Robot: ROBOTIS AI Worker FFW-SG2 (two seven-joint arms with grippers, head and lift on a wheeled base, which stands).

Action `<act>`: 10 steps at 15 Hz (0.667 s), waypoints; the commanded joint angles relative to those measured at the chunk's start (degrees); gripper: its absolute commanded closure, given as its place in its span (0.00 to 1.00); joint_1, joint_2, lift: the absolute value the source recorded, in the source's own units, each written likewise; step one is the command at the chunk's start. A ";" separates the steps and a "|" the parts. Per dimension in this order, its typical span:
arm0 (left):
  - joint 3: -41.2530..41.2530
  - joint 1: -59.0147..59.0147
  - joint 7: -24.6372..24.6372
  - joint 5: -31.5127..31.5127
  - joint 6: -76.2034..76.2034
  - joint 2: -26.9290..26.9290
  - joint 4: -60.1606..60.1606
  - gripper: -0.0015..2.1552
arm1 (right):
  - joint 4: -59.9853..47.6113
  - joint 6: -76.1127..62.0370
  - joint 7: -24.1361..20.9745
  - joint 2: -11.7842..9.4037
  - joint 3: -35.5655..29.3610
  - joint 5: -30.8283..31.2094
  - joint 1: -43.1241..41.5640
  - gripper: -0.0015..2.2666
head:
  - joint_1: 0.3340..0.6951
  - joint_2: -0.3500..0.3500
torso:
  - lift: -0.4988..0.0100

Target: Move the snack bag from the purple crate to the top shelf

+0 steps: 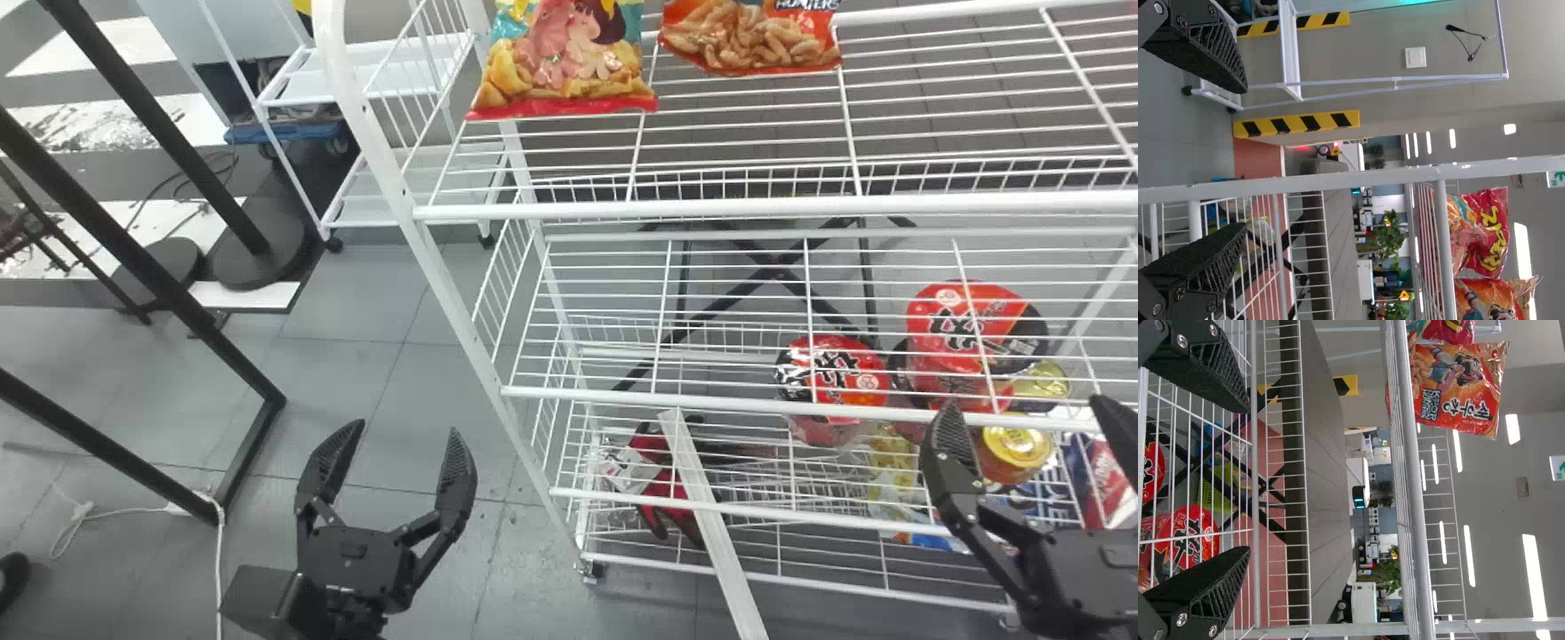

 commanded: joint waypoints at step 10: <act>0.05 0.18 0.01 0.01 -0.18 0.00 0.00 0.05 | 0.00 -0.49 0.00 0.00 0.09 0.00 0.00 0.03 | 1.00 0.86 | 0.39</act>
